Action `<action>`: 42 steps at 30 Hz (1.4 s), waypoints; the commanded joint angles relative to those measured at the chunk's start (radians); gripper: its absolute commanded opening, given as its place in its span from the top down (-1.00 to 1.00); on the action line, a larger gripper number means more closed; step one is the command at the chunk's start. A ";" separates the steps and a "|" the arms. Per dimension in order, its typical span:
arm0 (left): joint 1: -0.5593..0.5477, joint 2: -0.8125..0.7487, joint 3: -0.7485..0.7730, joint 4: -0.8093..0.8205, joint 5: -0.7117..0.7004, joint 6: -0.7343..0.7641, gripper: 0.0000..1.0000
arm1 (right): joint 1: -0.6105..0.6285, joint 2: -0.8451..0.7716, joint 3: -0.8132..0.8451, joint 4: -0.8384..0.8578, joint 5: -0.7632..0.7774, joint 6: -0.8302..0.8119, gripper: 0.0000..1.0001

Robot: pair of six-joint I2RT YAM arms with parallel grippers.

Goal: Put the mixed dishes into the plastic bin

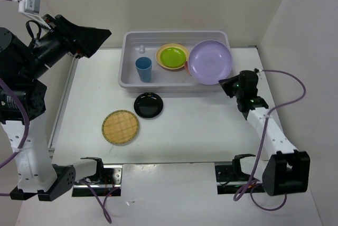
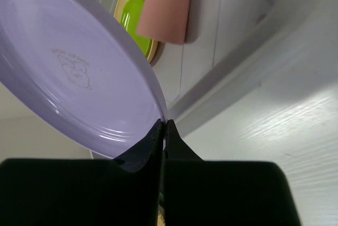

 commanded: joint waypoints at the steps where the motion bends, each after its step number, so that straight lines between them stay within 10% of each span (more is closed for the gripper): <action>1: 0.004 -0.008 0.022 0.025 0.012 0.005 -0.74 | 0.080 0.128 0.098 0.135 0.077 0.044 1.00; 23: 0.004 0.001 0.026 -0.047 -0.026 0.057 -0.74 | 0.301 0.882 0.661 0.183 0.063 0.073 1.00; 42: 0.004 0.001 -0.060 -0.047 -0.063 0.085 -0.82 | 0.310 1.020 0.787 0.005 0.062 0.084 0.92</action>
